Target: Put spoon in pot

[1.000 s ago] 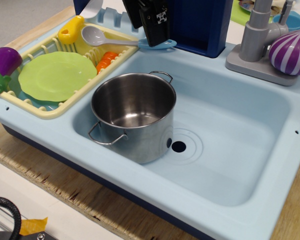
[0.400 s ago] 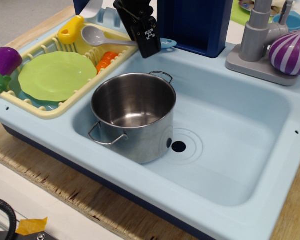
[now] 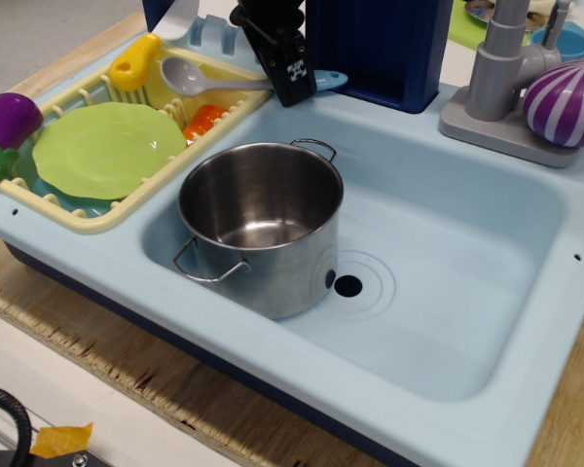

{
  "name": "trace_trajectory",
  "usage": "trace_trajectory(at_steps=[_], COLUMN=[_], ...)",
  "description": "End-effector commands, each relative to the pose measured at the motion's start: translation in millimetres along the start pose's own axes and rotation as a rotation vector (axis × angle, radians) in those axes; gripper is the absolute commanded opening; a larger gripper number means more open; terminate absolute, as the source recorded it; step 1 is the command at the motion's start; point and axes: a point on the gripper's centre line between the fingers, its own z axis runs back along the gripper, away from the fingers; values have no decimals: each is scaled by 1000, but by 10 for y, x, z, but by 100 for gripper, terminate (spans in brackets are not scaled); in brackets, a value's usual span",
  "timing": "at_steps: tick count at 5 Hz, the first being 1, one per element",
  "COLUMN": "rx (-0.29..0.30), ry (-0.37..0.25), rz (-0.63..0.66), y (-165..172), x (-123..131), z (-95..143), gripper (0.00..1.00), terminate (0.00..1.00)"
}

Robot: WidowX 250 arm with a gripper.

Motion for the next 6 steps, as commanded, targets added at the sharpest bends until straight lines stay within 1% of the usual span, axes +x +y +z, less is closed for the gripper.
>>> trace_trajectory(at_steps=[1,2,3,4,5,6], rx=[10,34,105,166,170,160], ry=[-27,-9,-37,-117,-227,-324], rz=[-6,10,52,103,163,220], y=[-96,-158,-272,-446,-563,-722], x=[-37,7,57,120,122,108], z=[-21,131,396,545,526,420], gripper=[0,0,0,0,0,0], terminate=[0,0,0,0,0,0])
